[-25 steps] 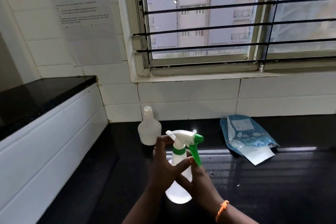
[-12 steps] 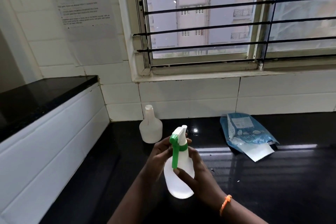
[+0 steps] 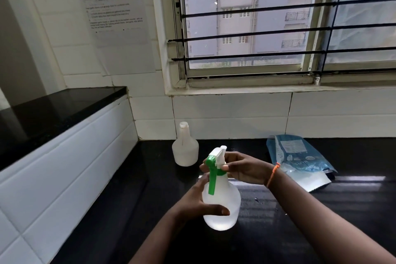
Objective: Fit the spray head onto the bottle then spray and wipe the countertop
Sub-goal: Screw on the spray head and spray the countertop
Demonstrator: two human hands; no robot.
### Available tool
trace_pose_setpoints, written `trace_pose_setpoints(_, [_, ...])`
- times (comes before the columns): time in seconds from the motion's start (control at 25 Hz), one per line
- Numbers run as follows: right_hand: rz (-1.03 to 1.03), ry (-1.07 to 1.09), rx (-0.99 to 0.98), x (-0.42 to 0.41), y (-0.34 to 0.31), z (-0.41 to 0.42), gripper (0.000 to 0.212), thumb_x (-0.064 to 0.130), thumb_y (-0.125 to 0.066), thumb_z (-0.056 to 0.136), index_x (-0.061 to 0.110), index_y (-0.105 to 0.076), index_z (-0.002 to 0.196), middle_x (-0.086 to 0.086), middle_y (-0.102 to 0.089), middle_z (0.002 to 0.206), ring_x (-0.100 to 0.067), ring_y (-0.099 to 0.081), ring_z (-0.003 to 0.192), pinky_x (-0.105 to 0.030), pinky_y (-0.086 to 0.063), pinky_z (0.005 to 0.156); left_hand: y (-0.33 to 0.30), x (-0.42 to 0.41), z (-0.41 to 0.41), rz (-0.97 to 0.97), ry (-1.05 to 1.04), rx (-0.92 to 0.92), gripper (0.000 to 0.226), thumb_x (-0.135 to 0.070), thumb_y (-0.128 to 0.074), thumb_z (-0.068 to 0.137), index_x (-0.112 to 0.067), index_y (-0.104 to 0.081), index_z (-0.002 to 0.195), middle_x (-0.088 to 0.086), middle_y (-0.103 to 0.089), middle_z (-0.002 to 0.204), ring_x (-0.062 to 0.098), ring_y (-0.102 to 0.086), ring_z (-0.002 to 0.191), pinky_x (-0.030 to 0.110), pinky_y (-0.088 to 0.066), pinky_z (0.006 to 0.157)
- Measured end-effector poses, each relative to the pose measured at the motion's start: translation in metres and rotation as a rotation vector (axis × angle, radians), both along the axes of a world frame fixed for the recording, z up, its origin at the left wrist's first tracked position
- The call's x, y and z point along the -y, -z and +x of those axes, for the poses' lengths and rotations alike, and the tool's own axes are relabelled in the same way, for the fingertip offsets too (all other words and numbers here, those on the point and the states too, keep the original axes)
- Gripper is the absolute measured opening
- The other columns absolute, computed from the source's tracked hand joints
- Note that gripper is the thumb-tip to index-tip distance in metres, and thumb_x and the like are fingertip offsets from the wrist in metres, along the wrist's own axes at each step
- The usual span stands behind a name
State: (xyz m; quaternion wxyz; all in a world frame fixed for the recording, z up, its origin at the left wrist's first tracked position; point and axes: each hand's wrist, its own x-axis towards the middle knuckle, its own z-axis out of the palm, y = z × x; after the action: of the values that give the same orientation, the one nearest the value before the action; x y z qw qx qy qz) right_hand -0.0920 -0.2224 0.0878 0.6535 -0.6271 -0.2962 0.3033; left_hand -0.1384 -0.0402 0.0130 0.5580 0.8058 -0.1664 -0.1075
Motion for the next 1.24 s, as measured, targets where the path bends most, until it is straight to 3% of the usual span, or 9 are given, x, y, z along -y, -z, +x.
trace_pose_setpoints(0.24, [-0.030, 0.095, 0.220, 0.000, -0.007, -0.022, 0.027, 0.019, -0.064, 0.079, 0.017, -0.062, 0.106, 0.006, -0.072, 0.099, -0.005, -0.064, 0.098, -0.022, -0.052, 0.085, 0.014, 0.001, 0.000, -0.015, -0.078, 0.036, 0.079, -0.047, -0.084, 0.052, -0.030, -0.050, 0.122, 0.004, -0.064, 0.117, 0.020, -0.060, 0.110, 0.050, -0.049, 0.097])
trace_pose_setpoints(0.32, [-0.028, 0.317, 0.365, -0.007, 0.004, -0.038, 0.021, 0.009, -0.058, 0.085, 0.014, -0.062, 0.105, 0.000, -0.070, 0.100, -0.007, -0.065, 0.096, -0.031, -0.049, 0.089, 0.016, 0.008, -0.006, -0.035, -0.158, 0.066, 0.072, -0.049, -0.083, 0.050, -0.034, -0.054, 0.114, 0.001, -0.067, 0.112, 0.014, -0.063, 0.106, 0.043, -0.052, 0.094])
trace_pose_setpoints(0.48, [-0.220, 0.779, 0.616, -0.030, 0.022, -0.064, 0.020, 0.022, -0.061, 0.086, 0.020, -0.062, 0.106, 0.009, -0.069, 0.093, -0.015, -0.064, 0.095, -0.062, -0.031, 0.103, 0.011, 0.022, -0.018, -0.049, -0.258, 0.098, 0.082, -0.055, -0.076, 0.044, -0.040, -0.040, 0.116, -0.024, -0.053, 0.114, -0.019, -0.050, 0.103, 0.002, -0.042, 0.083])
trace_pose_setpoints(0.56, [-0.186, 0.903, 0.663, -0.034, 0.024, -0.070, 0.023, 0.023, -0.063, 0.084, 0.020, -0.063, 0.107, 0.014, -0.065, 0.089, -0.009, -0.062, 0.089, -0.055, -0.039, 0.099, 0.015, 0.023, -0.024, -0.082, -0.279, 0.066, 0.080, -0.055, -0.076, 0.043, -0.038, -0.038, 0.111, -0.018, -0.053, 0.115, -0.011, -0.052, 0.106, 0.007, -0.045, 0.086])
trace_pose_setpoints(0.68, [-0.075, 1.031, 0.596, -0.027, 0.027, -0.071, 0.037, 0.025, -0.071, 0.075, 0.016, -0.059, 0.109, 0.002, -0.065, 0.098, -0.010, -0.060, 0.088, -0.020, -0.046, 0.073, 0.024, 0.023, -0.033, -0.118, -0.281, 0.019, 0.086, -0.052, -0.083, 0.040, -0.034, -0.039, 0.112, -0.006, -0.054, 0.121, 0.005, -0.056, 0.109, 0.013, -0.051, 0.083])
trace_pose_setpoints(0.76, [-0.050, 0.969, 0.496, -0.018, 0.031, -0.069, 0.040, 0.033, -0.072, 0.069, 0.020, -0.055, 0.103, -0.002, -0.065, 0.097, -0.005, -0.060, 0.082, -0.012, -0.045, 0.064, 0.025, 0.028, -0.036, -0.018, -0.192, 0.039, 0.092, -0.052, -0.085, 0.042, -0.041, -0.034, 0.118, -0.016, -0.052, 0.121, 0.000, -0.053, 0.110, 0.010, -0.049, 0.081])
trace_pose_setpoints(0.96, [-0.027, 0.439, 0.300, 0.016, 0.027, -0.061, 0.055, 0.028, -0.078, 0.064, 0.006, -0.055, 0.108, -0.002, -0.073, 0.089, -0.011, -0.068, 0.084, -0.019, -0.052, 0.067, 0.016, 0.026, -0.034, 0.059, -0.011, -0.027, 0.078, -0.042, -0.085, 0.054, -0.060, -0.034, 0.110, -0.022, -0.057, 0.117, -0.008, -0.055, 0.110, 0.012, -0.050, 0.084])
trace_pose_setpoints(1.04, [-0.097, 0.275, 0.307, 0.025, 0.023, -0.066, 0.037, 0.025, -0.074, 0.064, 0.012, -0.061, 0.096, -0.002, -0.070, 0.085, -0.014, -0.066, 0.084, -0.025, -0.053, 0.073, 0.014, 0.021, -0.038, 0.085, 0.111, -0.065, 0.080, -0.035, -0.085, 0.056, -0.068, -0.036, 0.109, -0.033, -0.057, 0.114, -0.017, -0.051, 0.108, 0.006, -0.047, 0.083])
trace_pose_setpoints(1.24, [-0.164, 0.234, 0.311, 0.028, 0.028, -0.102, 0.019, 0.010, -0.077, 0.068, 0.020, -0.063, 0.076, -0.007, -0.069, 0.083, -0.021, -0.066, 0.082, -0.030, -0.056, 0.075, 0.011, 0.018, -0.061, 0.226, 0.198, -0.095, 0.094, -0.041, -0.083, 0.054, -0.055, -0.029, 0.130, -0.034, -0.050, 0.126, -0.014, -0.045, 0.118, 0.025, -0.036, 0.107])
